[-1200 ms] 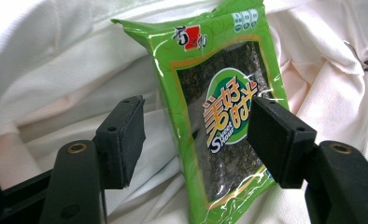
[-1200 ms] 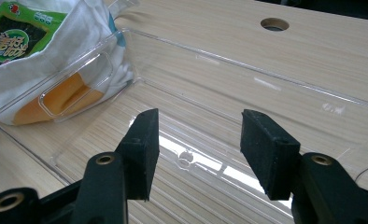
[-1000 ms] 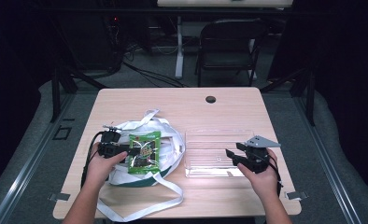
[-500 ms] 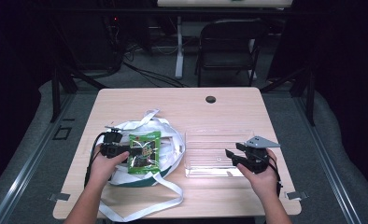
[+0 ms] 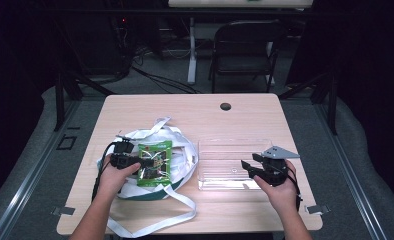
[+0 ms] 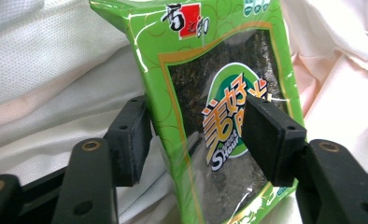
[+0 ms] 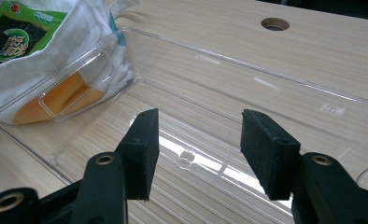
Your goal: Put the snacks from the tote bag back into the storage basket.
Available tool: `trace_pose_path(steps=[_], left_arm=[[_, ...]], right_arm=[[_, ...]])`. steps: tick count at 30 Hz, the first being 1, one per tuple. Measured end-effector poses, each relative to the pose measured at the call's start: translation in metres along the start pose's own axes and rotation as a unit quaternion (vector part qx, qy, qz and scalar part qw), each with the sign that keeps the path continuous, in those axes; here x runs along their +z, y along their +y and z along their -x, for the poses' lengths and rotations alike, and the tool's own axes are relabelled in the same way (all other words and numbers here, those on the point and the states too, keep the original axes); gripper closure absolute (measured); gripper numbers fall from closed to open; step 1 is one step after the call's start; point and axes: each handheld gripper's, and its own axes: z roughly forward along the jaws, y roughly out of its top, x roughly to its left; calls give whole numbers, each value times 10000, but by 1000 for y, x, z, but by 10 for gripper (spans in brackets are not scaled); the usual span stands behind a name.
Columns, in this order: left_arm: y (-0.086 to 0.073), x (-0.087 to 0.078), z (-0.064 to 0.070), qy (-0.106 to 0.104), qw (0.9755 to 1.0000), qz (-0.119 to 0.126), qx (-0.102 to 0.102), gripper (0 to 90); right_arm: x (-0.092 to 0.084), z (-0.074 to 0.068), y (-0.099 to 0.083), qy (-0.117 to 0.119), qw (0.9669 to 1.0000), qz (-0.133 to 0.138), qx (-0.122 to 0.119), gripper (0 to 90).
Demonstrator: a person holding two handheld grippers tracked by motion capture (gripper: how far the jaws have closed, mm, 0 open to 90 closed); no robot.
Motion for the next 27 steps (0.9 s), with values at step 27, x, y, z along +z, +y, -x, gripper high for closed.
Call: trace_pose_path(steps=[27], left_arm=[[-1, -6, -1, -240, 9997, 52, -23, 548]], right_arm=[[0, 0, 0, -16, 10000, 33, -4, 469]])
